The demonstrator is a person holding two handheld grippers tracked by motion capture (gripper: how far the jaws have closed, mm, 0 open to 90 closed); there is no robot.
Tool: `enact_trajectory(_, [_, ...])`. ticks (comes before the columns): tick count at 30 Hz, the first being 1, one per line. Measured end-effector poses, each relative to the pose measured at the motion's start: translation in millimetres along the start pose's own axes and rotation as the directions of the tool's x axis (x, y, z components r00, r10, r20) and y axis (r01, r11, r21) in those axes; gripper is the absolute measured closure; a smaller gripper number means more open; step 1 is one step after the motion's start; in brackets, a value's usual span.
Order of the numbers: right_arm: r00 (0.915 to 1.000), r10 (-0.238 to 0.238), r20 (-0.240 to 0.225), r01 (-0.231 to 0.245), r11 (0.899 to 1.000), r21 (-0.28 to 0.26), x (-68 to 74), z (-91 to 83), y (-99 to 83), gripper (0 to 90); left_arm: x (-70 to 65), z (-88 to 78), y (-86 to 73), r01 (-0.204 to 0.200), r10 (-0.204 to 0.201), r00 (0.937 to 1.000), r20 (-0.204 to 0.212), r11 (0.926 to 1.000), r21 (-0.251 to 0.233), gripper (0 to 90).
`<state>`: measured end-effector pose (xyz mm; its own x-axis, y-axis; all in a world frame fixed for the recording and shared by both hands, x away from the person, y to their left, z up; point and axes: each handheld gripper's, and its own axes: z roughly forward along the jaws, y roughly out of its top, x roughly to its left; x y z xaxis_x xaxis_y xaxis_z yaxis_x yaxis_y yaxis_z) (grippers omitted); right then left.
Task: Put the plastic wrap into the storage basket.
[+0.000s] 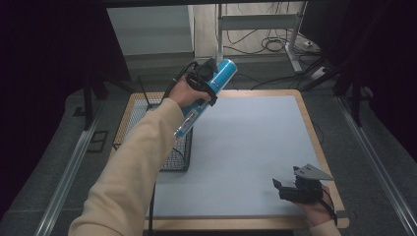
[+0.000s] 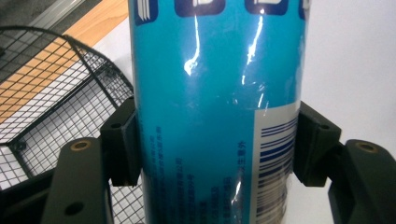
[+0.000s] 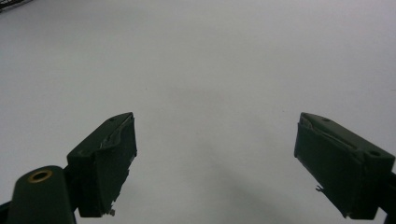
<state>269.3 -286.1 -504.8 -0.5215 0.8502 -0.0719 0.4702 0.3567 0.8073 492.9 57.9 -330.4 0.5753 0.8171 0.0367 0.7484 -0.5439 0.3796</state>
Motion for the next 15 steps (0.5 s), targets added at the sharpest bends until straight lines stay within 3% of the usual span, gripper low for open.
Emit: enact_trajectory(15, [1.0,0.005,0.007,-0.005,1.0,-0.001,-1.5,-0.5,0.1,13.3,20.2,8.8,-14.0,0.031,-0.031,0.9991,-0.03,0.9992,0.025,31.5])
